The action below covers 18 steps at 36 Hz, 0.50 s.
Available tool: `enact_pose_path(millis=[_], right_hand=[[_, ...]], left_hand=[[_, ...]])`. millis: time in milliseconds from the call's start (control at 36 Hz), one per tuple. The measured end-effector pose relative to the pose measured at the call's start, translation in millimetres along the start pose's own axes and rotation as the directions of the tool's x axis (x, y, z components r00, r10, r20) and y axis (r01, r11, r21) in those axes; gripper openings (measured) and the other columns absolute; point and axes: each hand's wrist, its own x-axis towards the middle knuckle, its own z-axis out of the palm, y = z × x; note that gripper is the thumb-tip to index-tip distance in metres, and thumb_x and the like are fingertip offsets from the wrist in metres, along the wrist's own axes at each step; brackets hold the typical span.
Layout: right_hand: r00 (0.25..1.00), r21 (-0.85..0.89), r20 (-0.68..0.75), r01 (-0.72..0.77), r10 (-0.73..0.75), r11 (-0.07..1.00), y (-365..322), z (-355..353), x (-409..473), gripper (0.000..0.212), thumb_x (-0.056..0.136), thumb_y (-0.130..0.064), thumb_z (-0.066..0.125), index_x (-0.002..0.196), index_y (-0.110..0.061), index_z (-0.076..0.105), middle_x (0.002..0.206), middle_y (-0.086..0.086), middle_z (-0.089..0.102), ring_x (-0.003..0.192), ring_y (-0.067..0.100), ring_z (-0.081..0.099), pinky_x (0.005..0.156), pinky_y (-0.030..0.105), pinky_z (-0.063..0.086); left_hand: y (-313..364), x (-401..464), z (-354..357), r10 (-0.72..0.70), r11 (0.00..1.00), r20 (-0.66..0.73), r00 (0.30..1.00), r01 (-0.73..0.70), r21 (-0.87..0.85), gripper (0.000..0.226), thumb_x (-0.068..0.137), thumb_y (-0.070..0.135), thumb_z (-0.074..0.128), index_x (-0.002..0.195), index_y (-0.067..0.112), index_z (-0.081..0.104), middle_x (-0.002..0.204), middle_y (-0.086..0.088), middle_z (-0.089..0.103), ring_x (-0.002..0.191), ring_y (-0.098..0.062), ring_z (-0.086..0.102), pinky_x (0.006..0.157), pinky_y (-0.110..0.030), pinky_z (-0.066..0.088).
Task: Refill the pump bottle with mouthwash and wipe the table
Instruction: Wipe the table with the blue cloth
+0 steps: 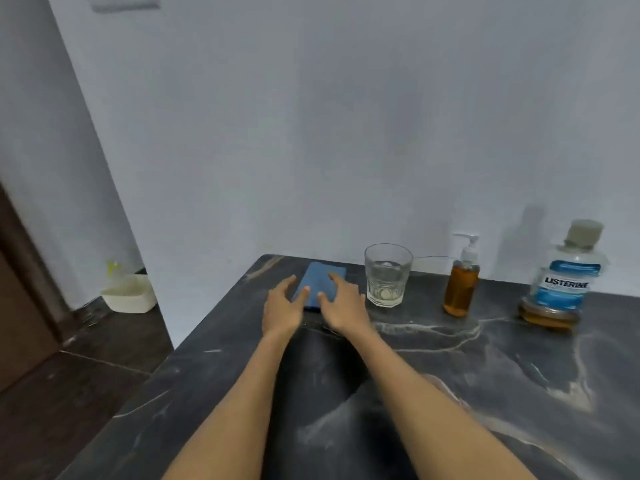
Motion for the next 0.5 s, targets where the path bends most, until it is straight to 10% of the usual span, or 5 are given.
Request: enact_pose_path(millis=[167,500], right_hand=[[1.0,-0.194,-0.006,-0.005,0.004,0.981,8,17,12,0.05,0.099,-0.032,0.038,0.144,-0.014,0.03,0.15,0.013,0.03,0.141,0.027,0.02,0.117,0.037,0.009],[0.993,-0.06,0.118,0.008,-0.001,0.998,-7,3,-29,0.04,0.092,-0.014,0.044,0.131,-0.011,0.05,0.138,0.013,0.046,0.126,0.033,0.042,0.106,0.039,0.034]], left_hand=[[-1,16,16,-0.015,0.938,-0.007,1.0,0.017,0.347,0.057,0.094,0.046,0.045,0.142,0.017,0.035,0.145,-0.007,0.041,0.137,-0.025,0.031,0.115,-0.042,0.015],[13,-14,6,-0.024,0.984,-0.067,0.997,0.036,0.176,0.033,0.083,0.009,0.064,0.115,0.01,0.055,0.124,-0.01,0.057,0.112,-0.026,0.054,0.091,-0.035,0.042]])
